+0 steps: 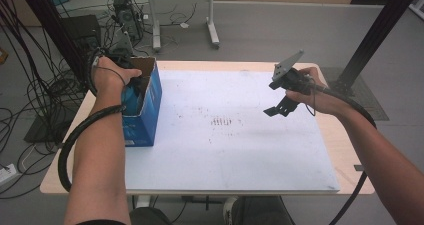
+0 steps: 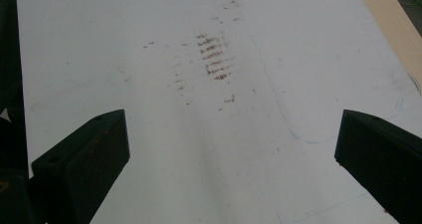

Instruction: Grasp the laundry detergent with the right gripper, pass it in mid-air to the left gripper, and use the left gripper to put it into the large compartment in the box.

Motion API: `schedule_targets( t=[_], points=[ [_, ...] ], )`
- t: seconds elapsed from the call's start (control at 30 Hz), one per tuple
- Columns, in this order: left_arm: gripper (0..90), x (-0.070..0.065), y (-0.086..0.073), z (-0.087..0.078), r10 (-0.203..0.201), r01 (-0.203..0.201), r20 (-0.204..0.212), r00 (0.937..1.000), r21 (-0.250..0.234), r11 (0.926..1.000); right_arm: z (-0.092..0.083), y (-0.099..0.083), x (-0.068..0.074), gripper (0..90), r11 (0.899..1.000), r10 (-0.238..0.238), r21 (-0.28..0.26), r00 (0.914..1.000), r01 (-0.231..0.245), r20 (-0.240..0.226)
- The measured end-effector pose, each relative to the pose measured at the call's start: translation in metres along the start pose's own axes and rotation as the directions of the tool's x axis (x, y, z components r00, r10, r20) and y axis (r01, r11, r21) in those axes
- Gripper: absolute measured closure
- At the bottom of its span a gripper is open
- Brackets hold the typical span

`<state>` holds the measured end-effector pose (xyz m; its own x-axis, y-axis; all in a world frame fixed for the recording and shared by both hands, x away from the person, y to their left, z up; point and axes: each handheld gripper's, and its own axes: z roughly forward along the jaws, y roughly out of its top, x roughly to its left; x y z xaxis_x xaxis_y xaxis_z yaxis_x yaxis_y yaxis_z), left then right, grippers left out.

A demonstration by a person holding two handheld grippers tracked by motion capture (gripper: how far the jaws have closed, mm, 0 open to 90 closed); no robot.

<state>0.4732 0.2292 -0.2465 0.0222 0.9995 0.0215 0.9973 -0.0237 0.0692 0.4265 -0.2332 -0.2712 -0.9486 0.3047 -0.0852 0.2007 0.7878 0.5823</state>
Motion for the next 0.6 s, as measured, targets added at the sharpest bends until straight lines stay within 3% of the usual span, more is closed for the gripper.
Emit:
schedule_targets(
  t=[0.6],
  points=[
    [37.1,-0.003,0.0,0.021,0.018,-0.018,-0.01,0.9998,0.023,0.9996,0.001,-0.004,-0.003,0.7,1.0,0.011,-0.004,0.9999,-0.011,0.002]
  ],
)
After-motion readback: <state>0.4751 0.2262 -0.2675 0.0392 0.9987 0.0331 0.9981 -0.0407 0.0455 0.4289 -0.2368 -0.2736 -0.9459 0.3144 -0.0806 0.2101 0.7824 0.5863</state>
